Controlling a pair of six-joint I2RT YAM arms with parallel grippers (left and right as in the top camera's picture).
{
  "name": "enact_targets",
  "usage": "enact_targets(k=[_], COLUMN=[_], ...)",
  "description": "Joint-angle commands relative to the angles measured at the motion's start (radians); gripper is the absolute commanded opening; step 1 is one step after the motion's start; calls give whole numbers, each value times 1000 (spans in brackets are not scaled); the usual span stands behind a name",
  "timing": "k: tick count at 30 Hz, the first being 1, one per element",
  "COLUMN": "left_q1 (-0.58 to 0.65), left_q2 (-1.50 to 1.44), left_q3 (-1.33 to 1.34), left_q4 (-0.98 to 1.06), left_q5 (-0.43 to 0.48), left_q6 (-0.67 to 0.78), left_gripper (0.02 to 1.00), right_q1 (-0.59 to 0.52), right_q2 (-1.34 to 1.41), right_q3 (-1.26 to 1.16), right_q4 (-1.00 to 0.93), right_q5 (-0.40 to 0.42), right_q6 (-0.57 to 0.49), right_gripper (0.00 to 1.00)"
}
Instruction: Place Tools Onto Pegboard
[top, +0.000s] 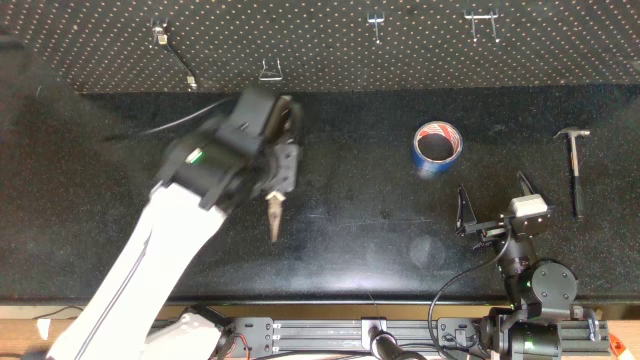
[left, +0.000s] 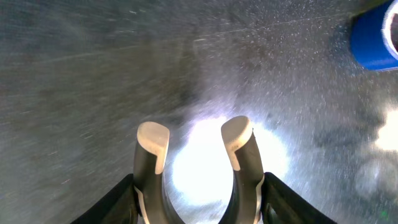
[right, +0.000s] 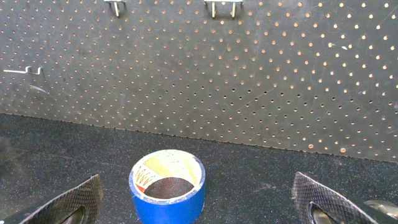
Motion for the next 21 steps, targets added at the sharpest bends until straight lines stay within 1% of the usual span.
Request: enact_targets(k=[1,4,6,8,11,15,16,18,19,21], left_q1=[41,97,113,130,135,135,135,135,135,135], left_q2=[-222,-349,-416,-494,-541,-508,-469,-405,-346,-283], left_q3=[-101,-259,-357,-486,-593,-672,-687,-689,-689,-689], left_q4=[42,180,281,452,671,952,1061,1184,1286,1378], left_q5=[-117,-119,-130,-171,-215,-256,-269,-275,-277,-278], left_q6=[40,40,41,42,135,234,250,250,250,250], left_gripper=[29,27,27,25,25,25,27,25,27,27], right_q1=[6,6,6,6,6,6,6,6,6,6], right_q2=[-7,-7,-7,-7,-7,-7,-7,-7,-7,-7], right_q3=[-4,-4,-4,-4,-4,-4,-4,-4,-4,-4], right_q4=[-3,-3,-3,-3,-3,-3,-3,-3,-3,-3], right_q5=[1,0,0,0,0,0,0,0,0,0], right_q6=[15,15,15,15,15,15,15,15,15,15], right_gripper=[996,996,996,996,996,996,996,996,991,996])
